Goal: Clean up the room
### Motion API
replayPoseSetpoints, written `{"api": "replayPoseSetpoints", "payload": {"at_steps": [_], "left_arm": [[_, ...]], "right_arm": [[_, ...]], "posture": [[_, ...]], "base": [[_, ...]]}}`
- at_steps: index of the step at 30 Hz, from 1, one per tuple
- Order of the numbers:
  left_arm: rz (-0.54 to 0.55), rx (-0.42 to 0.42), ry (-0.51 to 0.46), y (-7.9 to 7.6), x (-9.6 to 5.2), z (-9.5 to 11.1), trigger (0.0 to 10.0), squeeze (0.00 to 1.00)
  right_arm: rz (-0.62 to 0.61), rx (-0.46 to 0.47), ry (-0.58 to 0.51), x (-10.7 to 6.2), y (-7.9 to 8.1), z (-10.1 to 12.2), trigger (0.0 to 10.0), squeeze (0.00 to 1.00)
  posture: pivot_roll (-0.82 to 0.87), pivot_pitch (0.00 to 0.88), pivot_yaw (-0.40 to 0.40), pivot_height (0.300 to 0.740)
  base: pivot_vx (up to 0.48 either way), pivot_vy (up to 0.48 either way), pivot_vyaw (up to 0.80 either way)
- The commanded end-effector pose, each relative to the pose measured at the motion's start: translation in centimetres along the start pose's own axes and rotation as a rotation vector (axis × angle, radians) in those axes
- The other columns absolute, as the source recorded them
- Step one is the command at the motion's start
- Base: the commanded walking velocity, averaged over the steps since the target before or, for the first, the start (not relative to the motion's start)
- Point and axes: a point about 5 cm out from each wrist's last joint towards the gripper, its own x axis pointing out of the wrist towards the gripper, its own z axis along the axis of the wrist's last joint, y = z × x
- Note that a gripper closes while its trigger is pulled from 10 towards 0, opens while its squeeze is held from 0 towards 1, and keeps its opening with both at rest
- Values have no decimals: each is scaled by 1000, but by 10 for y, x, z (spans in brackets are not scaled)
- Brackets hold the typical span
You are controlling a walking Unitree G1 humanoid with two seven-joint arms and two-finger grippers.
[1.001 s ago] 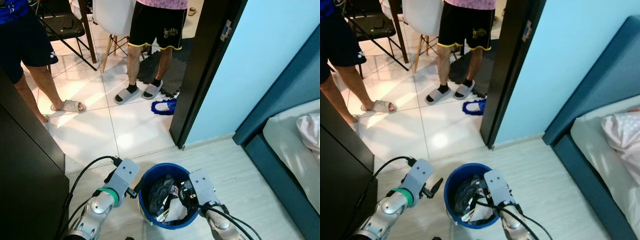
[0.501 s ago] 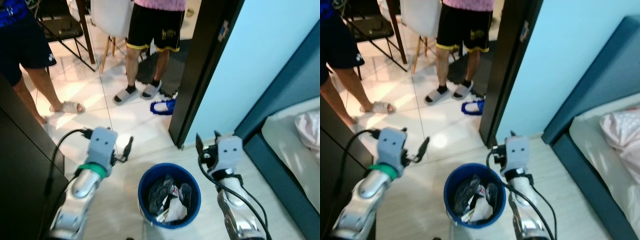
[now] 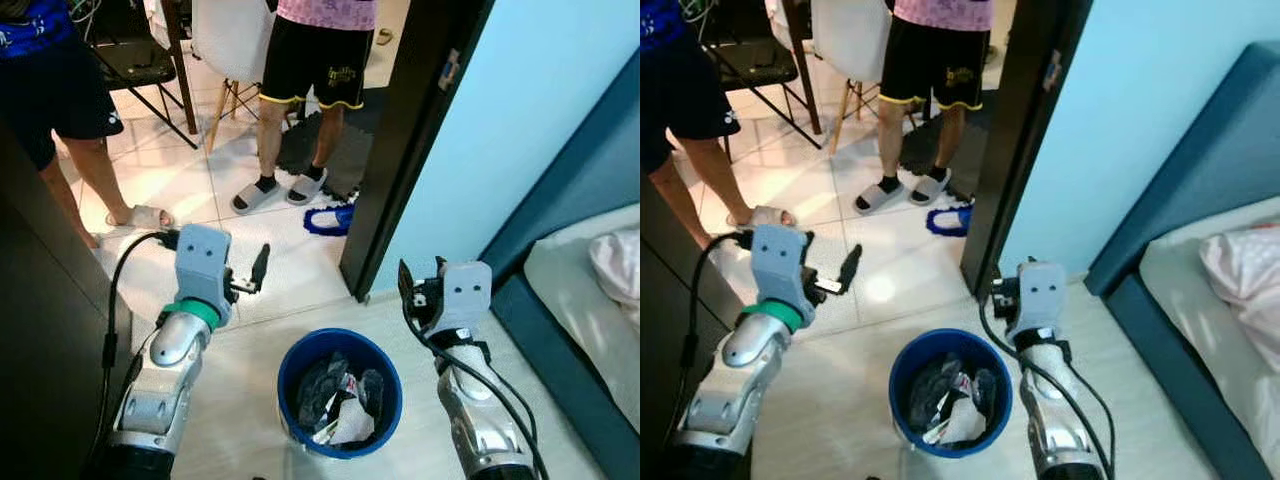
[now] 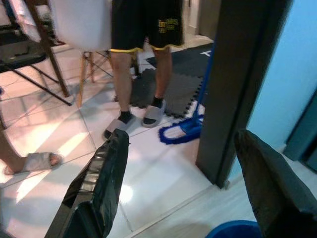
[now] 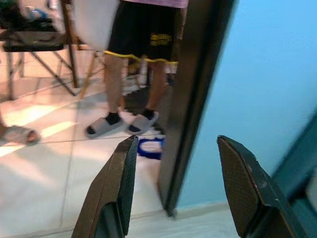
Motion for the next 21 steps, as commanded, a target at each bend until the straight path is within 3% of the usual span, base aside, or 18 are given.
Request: {"api": "replayPoseSetpoints", "payload": {"at_steps": [1,9,21], "left_arm": [[-17,-6,2,-4,1,2,10000,0],[-21,3,4,-2,3,3,10000,0],[-24,2,27,-2,3,2,10000,0]], "right_arm": [[-20,18,14,-2,-2,1,10000,0],[-6,26,-2,0,4,7,10000,0],[48,59,-13,5,27,15,10000,0]], "posture": [[-62,89,27,740],[-62,93,33,740],[-59,88,41,740]], "base": [[0,0,-800],[0,0,-800],[0,0,-800]]}}
